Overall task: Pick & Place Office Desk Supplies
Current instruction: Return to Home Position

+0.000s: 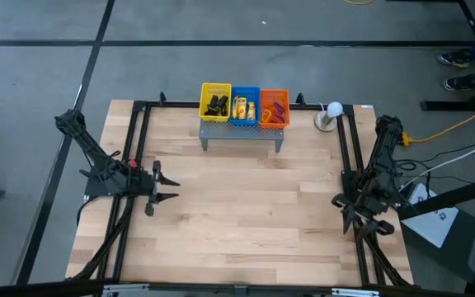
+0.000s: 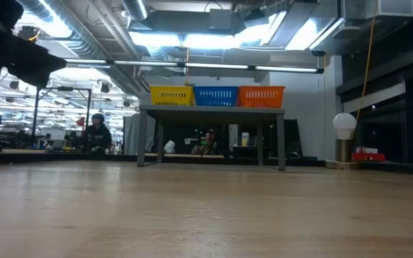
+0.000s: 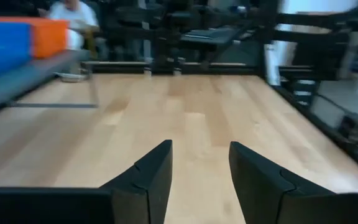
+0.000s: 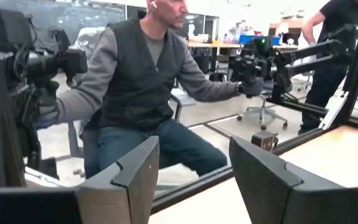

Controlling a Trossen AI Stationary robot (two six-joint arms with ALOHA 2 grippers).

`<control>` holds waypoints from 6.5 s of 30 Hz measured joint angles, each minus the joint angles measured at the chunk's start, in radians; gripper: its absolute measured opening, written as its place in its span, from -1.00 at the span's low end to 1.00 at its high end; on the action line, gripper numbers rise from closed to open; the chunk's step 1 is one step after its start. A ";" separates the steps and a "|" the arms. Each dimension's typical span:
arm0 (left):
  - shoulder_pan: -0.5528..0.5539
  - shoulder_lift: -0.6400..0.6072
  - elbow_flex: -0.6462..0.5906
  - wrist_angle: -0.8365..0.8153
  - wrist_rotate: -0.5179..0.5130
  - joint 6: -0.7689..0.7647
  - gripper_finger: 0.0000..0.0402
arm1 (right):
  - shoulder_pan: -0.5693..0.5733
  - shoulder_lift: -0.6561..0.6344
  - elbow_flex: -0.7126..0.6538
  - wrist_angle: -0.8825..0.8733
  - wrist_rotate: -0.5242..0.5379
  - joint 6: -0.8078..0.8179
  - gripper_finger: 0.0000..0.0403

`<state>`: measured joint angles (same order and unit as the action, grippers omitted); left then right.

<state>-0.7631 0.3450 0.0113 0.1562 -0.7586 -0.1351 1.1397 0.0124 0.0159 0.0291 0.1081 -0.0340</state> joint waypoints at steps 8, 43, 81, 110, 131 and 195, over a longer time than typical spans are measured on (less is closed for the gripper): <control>-0.012 0.000 0.000 0.144 0.430 0.012 -0.24 | -0.007 0.055 0.000 0.011 0.091 0.098 -0.02; -0.040 -0.341 -0.001 0.067 0.358 0.106 -0.24 | -0.009 0.060 0.000 0.031 0.228 0.181 -0.02; -0.040 -0.343 -0.001 0.087 0.359 0.096 -0.24 | -0.009 0.062 0.001 0.030 0.216 0.172 -0.02; -0.040 -0.343 -0.001 0.086 0.359 0.096 -0.24 | -0.009 0.062 0.001 0.030 0.216 0.172 -0.02; -0.040 -0.343 -0.001 0.086 0.359 0.096 -0.24 | -0.008 0.062 0.001 0.030 0.216 0.172 -0.02; -0.040 -0.343 -0.001 0.086 0.360 0.096 -0.24 | -0.008 0.062 0.001 0.030 0.216 0.172 -0.02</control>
<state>-0.8036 0.0023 0.0101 0.2424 -0.3990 -0.0387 1.1313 0.0746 0.0166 0.0589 0.3244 0.1376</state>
